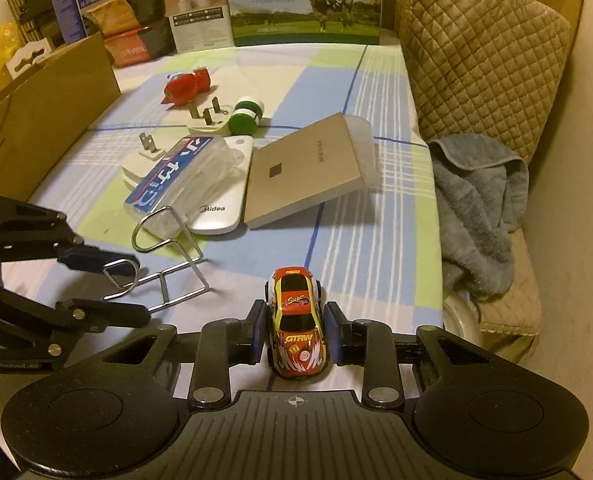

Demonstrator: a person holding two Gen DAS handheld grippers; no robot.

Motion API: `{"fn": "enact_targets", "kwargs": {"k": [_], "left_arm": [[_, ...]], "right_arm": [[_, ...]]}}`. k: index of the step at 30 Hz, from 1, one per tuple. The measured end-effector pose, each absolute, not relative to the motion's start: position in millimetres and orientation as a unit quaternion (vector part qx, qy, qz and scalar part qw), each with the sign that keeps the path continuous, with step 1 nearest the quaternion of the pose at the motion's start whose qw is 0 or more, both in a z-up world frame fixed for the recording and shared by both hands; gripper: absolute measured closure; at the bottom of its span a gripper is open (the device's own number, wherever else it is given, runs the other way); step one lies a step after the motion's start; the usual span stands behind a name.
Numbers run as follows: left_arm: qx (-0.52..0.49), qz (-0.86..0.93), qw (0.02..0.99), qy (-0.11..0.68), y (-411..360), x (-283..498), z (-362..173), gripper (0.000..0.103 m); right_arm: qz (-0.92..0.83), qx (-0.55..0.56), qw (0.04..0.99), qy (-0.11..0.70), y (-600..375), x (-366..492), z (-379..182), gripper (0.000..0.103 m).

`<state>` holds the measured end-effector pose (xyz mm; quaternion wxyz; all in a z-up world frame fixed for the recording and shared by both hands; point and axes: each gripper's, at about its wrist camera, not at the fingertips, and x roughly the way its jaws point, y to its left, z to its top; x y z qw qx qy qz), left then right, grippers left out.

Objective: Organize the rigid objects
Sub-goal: 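Carry the toy car and wire stand over the cardboard box with both tools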

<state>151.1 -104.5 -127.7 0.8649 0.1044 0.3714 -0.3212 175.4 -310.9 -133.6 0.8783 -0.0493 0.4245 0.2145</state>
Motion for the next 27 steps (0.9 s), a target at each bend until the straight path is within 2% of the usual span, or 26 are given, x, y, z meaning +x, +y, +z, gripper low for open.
{"fn": "enact_targets", "kwargs": {"k": [7,8,17,27], "left_arm": [[0.116,-0.324,0.862,0.373,-105,155,-130,0.073],[0.119,-0.327,0.86,0.373,-106,154,-130,0.079],[0.112,-0.308,0.86,0.39,-98,142,-123,0.08],[0.055,-0.244,0.891,0.379,-61,120,-74,0.08]], "right_arm": [[0.21,-0.042,0.878,0.429,-313,173,-133,0.076],[0.208,-0.044,0.878,0.429,-313,172,-134,0.076],[0.193,-0.056,0.881,0.428,-310,173,-119,0.076],[0.203,-0.065,0.894,0.394,-285,154,-67,0.076]]}}
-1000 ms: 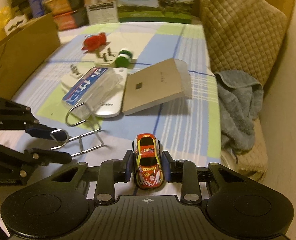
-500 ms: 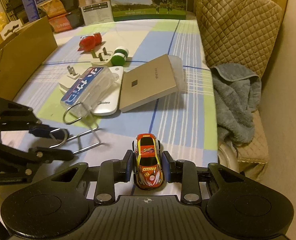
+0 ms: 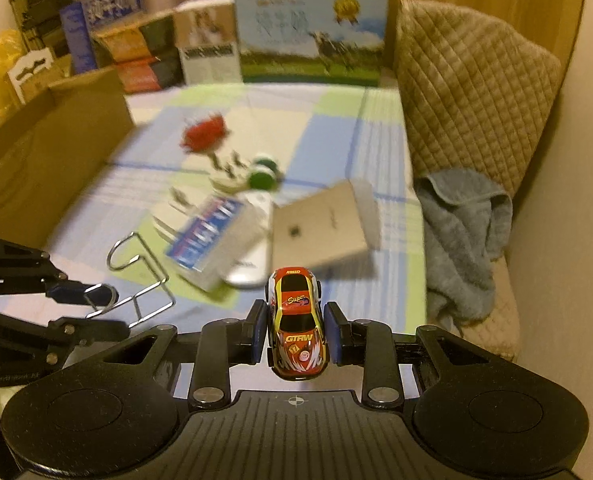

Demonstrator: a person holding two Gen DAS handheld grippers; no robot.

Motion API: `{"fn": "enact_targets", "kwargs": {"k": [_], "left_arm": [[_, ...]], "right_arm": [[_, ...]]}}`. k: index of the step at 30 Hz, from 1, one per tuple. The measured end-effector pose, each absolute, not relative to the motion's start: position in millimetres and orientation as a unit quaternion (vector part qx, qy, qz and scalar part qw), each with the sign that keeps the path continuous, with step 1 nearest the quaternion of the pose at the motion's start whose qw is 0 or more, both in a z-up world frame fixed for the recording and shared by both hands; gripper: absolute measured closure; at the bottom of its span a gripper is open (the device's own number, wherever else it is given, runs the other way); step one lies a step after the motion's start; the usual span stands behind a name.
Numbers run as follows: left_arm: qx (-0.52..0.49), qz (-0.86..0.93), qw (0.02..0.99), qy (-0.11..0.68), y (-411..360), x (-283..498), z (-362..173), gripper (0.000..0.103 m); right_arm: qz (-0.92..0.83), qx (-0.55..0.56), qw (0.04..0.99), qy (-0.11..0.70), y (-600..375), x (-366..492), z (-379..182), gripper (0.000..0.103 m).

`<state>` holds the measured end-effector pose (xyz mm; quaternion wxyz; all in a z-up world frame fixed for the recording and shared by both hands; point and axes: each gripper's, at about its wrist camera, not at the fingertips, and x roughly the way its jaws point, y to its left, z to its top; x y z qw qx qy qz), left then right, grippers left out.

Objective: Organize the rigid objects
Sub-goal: 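Carry the toy car and wire stand over the cardboard box with both tools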

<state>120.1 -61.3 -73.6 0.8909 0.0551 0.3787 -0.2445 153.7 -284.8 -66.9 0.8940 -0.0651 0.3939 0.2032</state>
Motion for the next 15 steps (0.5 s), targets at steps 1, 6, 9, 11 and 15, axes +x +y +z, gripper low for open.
{"fn": "enact_targets", "kwargs": {"k": [1,6,9,11,15], "left_arm": [[0.049,-0.236,0.895,0.374,-55,117,-64,0.08],[0.029,-0.198,0.917,0.345,-17,103,-13,0.08],[0.027,-0.167,0.93,0.325,15,96,20,0.08],[0.029,-0.144,0.937,0.317,37,91,38,0.08],[0.048,-0.089,0.945,0.313,94,86,62,0.08]], "right_arm": [[0.208,-0.064,0.895,0.39,-279,150,-61,0.076],[0.249,-0.05,0.897,0.362,-238,133,-26,0.076],[0.282,-0.046,0.896,0.34,-200,126,-4,0.076],[0.309,-0.041,0.893,0.326,-169,124,12,0.076],[0.358,-0.044,0.882,0.304,-102,123,32,0.076]]}}
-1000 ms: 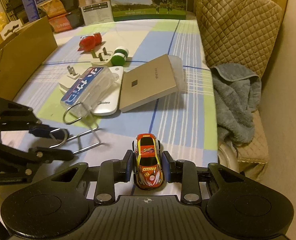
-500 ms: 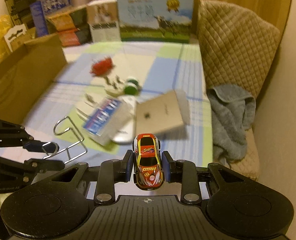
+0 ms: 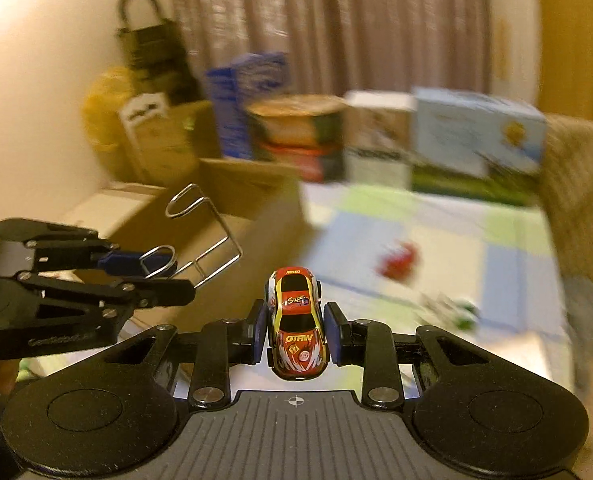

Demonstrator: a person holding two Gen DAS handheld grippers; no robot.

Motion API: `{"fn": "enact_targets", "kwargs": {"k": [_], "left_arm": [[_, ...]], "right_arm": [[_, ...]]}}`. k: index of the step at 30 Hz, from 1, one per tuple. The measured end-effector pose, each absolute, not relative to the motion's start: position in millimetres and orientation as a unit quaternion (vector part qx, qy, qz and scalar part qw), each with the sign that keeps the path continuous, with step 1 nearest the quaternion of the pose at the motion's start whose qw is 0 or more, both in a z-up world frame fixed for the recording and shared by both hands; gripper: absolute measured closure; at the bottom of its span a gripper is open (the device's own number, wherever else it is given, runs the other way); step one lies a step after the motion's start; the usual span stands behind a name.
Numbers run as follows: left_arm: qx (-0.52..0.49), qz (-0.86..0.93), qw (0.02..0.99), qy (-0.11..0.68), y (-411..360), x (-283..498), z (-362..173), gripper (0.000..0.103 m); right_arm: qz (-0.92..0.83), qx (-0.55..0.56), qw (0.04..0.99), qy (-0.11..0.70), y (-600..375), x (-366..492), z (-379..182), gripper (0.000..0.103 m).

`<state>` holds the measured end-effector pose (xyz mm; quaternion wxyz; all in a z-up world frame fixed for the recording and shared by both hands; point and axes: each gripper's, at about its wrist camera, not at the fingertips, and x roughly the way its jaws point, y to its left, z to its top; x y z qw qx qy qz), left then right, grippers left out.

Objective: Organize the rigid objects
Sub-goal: 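Carry the toy car and wire stand over the cardboard box with both tools, then open both tools to drop the car and stand into the box, withdraw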

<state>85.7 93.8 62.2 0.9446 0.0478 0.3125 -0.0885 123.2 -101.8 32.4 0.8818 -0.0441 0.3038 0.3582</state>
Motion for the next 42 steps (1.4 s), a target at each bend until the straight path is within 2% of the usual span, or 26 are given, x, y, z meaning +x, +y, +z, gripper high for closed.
{"fn": "enact_targets", "kwargs": {"k": [8,13,20,23,35,37,38,39,42], "left_arm": [[0.069,-0.006,0.931,0.359,198,89,42,0.08],[0.076,-0.007,0.923,0.378,213,98,19,0.08],[0.064,-0.016,0.922,0.383,223,110,1,0.079],[0.057,-0.003,0.926,0.372,228,112,2,0.062],[0.034,0.017,0.937,0.348,244,97,21,0.062],[0.024,0.016,0.938,0.346,244,94,24,0.062],[0.017,0.015,0.939,0.344,244,91,27,0.062],[0.016,0.017,0.94,0.342,243,88,29,0.062],[0.015,0.02,0.942,0.335,238,78,37,0.062]], "right_arm": [[0.421,-0.096,0.851,0.298,33,131,26,0.076],[0.427,-0.135,0.834,0.323,86,137,-5,0.076],[0.412,-0.139,0.828,0.353,95,150,-31,0.076],[0.409,-0.14,0.828,0.357,98,154,-36,0.076],[0.414,-0.134,0.83,0.349,98,149,-33,0.076],[0.42,-0.127,0.83,0.343,97,148,-29,0.068],[0.417,-0.122,0.834,0.34,94,147,-26,0.057],[0.415,-0.114,0.839,0.334,89,146,-23,0.053],[0.406,-0.097,0.851,0.319,73,142,-9,0.051]]}}
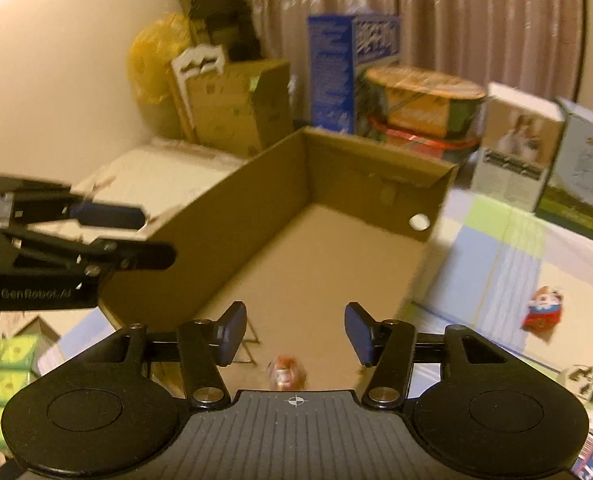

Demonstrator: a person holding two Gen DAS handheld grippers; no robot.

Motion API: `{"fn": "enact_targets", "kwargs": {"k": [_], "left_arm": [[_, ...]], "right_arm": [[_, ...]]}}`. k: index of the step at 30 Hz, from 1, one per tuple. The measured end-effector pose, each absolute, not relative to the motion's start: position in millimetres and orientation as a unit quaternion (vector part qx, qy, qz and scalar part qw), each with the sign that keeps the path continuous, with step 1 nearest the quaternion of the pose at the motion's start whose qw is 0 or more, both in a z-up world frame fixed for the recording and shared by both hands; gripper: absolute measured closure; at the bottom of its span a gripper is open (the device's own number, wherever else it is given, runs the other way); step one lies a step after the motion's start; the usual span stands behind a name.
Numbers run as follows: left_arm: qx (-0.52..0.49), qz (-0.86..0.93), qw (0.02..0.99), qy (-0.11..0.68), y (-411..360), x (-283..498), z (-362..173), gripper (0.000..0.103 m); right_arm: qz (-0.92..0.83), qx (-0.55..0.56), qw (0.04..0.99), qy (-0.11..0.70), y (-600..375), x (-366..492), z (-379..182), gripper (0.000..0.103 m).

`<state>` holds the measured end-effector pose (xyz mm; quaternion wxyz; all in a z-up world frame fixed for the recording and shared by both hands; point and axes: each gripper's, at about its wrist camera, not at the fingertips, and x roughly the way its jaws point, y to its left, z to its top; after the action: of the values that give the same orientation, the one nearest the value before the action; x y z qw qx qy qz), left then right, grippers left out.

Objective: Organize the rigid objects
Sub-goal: 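Open both tools to drop the car and stand into the box, withdraw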

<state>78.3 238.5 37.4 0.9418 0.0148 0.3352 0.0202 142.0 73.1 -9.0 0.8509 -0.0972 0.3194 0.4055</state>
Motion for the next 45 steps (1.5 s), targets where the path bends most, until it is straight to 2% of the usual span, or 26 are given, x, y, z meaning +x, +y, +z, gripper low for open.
{"fn": "enact_targets", "kwargs": {"k": [10,16,22,24,28,34,45], "left_arm": [[0.003,0.0,0.953,0.304,190,48,74,0.057],[0.0,-0.043,0.959,0.281,130,39,84,0.046],[0.003,-0.1,0.952,0.29,62,46,71,0.042],[0.001,-0.113,0.948,0.299,43,50,61,0.037],[0.002,-0.123,0.94,0.318,15,58,39,0.037],[0.008,-0.117,0.934,0.337,-2,73,18,0.035],[0.005,-0.103,0.932,0.348,-5,111,-1,0.027]], "right_arm": [[0.338,-0.038,0.896,0.287,-21,97,21,0.042],[0.259,-0.015,0.924,0.28,-93,63,17,0.038],[0.172,0.008,0.944,0.283,-169,45,5,0.037],[0.152,0.014,0.946,0.287,-191,41,1,0.037],[0.12,0.031,0.946,0.299,-222,38,-6,0.037],[0.102,0.044,0.946,0.304,-240,41,-14,0.037],[0.112,0.032,0.94,0.322,-216,78,-45,0.037]]}}
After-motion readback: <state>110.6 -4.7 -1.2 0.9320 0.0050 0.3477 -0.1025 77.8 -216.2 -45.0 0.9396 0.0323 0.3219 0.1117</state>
